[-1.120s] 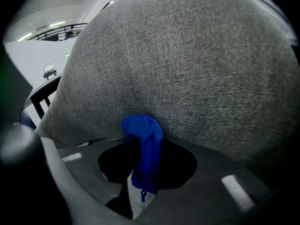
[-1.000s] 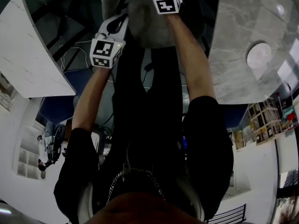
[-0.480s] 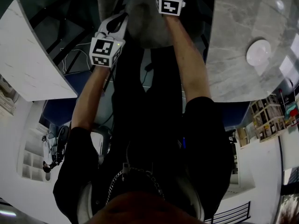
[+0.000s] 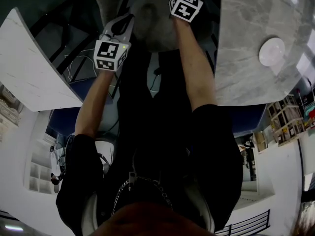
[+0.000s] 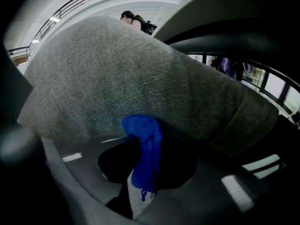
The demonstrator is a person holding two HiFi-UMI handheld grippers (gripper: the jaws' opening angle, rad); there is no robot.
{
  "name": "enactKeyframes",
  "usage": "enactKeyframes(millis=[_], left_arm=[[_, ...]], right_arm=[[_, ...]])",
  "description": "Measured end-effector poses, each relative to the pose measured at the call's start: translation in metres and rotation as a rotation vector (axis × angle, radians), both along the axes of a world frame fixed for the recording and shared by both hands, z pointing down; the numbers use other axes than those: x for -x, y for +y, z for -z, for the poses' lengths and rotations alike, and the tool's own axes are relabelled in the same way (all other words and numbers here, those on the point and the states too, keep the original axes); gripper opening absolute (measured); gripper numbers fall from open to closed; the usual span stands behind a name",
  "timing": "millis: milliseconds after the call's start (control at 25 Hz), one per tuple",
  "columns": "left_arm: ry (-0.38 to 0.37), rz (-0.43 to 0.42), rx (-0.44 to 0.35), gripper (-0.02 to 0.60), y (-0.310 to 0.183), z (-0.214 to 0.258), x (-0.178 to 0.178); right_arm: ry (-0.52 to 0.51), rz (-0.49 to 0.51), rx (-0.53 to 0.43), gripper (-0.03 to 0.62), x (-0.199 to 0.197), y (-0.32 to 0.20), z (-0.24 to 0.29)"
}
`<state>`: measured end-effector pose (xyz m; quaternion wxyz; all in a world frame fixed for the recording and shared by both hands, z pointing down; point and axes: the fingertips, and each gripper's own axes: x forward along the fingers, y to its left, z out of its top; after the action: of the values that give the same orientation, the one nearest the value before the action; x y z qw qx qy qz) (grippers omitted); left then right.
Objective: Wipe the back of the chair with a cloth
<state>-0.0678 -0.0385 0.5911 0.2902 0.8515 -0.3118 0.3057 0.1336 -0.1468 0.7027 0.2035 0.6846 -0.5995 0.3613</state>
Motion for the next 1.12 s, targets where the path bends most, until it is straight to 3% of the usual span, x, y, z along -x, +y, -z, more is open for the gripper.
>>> enactKeyframes(millis=[120,640,1120], left_arm=[[0.0,-0.014,0.004,0.011,0.0,-0.002,-0.003],[0.002,-0.043,0.014,0.011,0.007,-0.005,-0.01],[-0.003,-0.028,0.011,0.011,0.016,0.0,-0.011]], right_arm=[[-0.014,-0.085,0.01,0.098,-0.018,0.008,-0.002],[0.058,-0.253,0.028,0.097,-0.068,0.043,0.001],[0.073,-0.269,0.045,0.095,-0.076,0.066,-0.001]])
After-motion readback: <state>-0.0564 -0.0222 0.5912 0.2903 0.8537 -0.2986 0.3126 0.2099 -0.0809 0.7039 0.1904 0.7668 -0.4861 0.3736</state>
